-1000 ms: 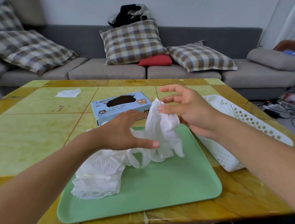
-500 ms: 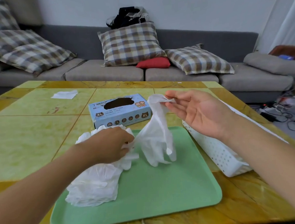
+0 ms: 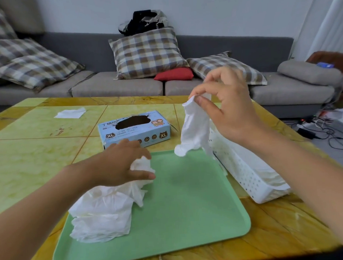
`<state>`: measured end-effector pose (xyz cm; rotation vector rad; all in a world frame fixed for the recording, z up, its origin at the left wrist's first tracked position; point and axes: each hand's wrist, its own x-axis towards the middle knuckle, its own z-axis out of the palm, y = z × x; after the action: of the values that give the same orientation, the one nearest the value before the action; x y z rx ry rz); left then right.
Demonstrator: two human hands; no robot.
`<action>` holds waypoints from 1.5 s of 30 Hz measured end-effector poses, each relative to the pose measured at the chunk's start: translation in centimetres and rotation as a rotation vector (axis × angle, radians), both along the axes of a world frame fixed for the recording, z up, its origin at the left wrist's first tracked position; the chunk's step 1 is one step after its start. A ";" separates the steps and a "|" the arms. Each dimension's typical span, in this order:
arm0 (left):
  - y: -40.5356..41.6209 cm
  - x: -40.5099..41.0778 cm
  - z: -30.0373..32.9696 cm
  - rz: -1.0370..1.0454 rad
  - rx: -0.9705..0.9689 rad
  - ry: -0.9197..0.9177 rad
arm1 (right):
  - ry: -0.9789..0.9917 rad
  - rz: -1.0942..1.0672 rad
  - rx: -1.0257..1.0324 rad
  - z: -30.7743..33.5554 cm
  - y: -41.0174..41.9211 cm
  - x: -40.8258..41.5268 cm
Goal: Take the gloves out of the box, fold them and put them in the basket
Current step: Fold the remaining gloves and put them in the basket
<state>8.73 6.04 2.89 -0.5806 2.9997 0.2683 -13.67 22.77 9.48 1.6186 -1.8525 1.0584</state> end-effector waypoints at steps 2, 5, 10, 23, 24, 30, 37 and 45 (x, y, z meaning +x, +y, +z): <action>1.3 -0.7 1.5 0.047 0.093 0.217 | -0.099 0.090 0.053 0.6 0.2 0.5; 4.6 -2.2 3.8 0.125 0.647 0.567 | -0.271 0.247 0.172 0.7 0.4 1.6; 7.6 -3.4 4.2 0.170 1.040 0.758 | -0.674 0.385 0.266 0.1 1.4 3.3; 7.2 -3.3 3.2 0.213 1.228 0.670 | -1.406 0.643 0.725 -1.4 3.6 0.0; 7.1 -3.2 3.4 0.204 1.199 0.683 | -1.421 0.681 0.709 -1.5 3.9 -0.1; 5.6 -4.0 1.5 0.444 1.095 0.423 | -1.475 0.393 0.794 -4.2 2.9 -0.8; 5.3 -5.5 2.8 0.304 1.121 0.891 | -1.191 0.367 0.281 -2.6 0.6 -0.7; 4.3 -4.2 2.7 -0.054 0.222 0.793 | -0.557 0.300 0.400 -3.1 3.3 -1.4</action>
<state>4.49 10.31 5.57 -0.4406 3.6231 1.0310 -15.06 26.03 6.38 2.0276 -2.3449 1.4531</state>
